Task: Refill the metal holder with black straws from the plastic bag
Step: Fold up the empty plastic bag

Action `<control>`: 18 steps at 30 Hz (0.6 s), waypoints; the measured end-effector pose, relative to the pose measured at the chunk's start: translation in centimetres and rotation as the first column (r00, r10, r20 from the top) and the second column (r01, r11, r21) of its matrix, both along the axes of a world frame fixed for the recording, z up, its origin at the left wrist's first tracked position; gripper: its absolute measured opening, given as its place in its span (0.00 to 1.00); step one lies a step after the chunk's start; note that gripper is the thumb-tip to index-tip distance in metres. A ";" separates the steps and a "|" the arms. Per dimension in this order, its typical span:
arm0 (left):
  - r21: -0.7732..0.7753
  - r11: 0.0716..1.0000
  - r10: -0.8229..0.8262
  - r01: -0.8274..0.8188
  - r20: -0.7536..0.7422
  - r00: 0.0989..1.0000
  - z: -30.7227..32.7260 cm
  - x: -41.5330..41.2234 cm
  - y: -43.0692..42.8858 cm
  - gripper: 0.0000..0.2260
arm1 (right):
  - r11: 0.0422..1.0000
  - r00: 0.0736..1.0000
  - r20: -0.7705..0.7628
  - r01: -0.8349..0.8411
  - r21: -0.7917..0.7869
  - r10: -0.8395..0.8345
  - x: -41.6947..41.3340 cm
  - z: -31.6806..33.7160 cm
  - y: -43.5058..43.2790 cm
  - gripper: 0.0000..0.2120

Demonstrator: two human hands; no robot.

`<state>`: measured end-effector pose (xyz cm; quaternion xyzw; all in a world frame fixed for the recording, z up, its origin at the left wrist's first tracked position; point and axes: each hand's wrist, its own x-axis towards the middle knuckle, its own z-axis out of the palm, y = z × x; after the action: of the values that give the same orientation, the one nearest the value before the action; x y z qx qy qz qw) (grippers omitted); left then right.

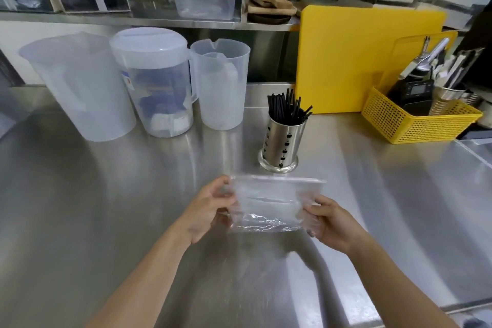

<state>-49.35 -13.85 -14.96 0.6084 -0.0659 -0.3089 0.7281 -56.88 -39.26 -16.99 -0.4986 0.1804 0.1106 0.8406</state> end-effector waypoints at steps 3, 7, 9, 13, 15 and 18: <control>-0.027 1.000 -0.004 0.004 0.029 1.000 0.1 -0.3 0.1 0.08 | 0.999 1.000 0.002 0.008 0.036 -0.008 -0.1 -0.5 0.2 0.05; -0.099 0.995 -0.012 0.009 -0.031 0.999 -0.1 -0.1 -0.2 0.10 | 0.993 0.998 0.040 -0.055 0.107 0.051 -0.8 0.1 -0.2 0.09; -0.074 0.997 -0.023 0.019 -0.062 0.998 -0.3 -0.1 -0.7 0.15 | 0.987 0.996 0.053 -0.072 0.141 0.065 -1.0 -0.1 -0.8 0.16; 0.121 0.989 -0.092 0.081 0.087 0.992 -1.4 -0.7 -2.7 0.10 | 0.990 0.990 0.055 -0.128 -0.057 0.131 -1.8 -0.7 -2.2 0.20; 0.129 0.989 -0.088 0.071 0.133 0.987 -1.8 -1.0 -3.8 0.10 | 0.988 0.994 0.065 -0.082 -0.130 0.091 -2.3 -0.9 -2.7 0.25; 0.071 0.997 -0.007 -0.001 0.111 0.994 -2.1 -1.1 -5.9 0.22 | 0.984 0.994 0.093 0.072 -0.161 -0.057 -3.1 -0.9 -4.1 0.31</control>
<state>-50.41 -19.78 -17.09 0.6501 -0.0962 -0.2778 0.7007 -60.03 -43.38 -17.93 -0.5642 0.1680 0.0460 0.8071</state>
